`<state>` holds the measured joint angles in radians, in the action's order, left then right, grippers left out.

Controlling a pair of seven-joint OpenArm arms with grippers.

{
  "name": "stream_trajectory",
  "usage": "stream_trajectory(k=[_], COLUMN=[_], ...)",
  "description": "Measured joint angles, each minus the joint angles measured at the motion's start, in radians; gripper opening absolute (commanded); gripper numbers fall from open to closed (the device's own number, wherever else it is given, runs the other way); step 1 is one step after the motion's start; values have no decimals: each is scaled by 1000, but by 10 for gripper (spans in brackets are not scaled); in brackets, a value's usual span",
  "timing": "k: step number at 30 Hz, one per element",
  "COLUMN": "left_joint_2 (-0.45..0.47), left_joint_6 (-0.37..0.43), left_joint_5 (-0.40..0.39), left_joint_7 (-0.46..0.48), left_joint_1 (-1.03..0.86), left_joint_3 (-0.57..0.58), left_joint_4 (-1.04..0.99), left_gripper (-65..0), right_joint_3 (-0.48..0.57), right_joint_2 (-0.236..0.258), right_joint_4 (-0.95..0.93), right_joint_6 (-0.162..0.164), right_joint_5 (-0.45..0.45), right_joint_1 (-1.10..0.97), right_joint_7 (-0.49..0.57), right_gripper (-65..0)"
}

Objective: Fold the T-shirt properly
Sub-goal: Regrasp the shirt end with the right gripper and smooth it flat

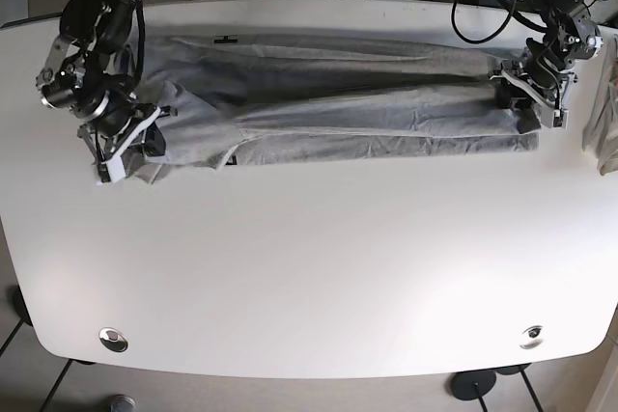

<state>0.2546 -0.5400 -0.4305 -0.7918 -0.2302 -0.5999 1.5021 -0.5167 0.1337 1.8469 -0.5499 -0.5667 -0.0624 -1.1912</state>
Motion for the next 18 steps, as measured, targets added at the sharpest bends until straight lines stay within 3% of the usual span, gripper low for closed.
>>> stream_trajectory(k=[9,11,14,15,18], left_joint_2=[1,1,1,1,1], left_joint_6=[0,0,-3,-3,-3], left_joint_5=[-1,-1,-1,-1,-1], left_joint_7=[0,0,0,-1,-1], left_joint_1=[0,0,0,0,0], left_joint_3=[-2,-2,-2,-2,-2], left_joint_4=[-1,-1,-1,-1,0], left_gripper=[-426,-426,-426,-426,-426], right_joint_3=[-75,-135,-206,-220,-219], right_joint_2=[3,4,21,22,21], right_joint_4=[-47,-70,-67,-42,25], right_joint_6=[0,0,0,0,-1], right_joint_5=[1,-12,-2,18,6], right_joint_1=[-127,-135,-138,-138,-117], right_joint_7=[-6,-6,-6,-8,-7], right_gripper=[-623,-607,-472,-369,-203])
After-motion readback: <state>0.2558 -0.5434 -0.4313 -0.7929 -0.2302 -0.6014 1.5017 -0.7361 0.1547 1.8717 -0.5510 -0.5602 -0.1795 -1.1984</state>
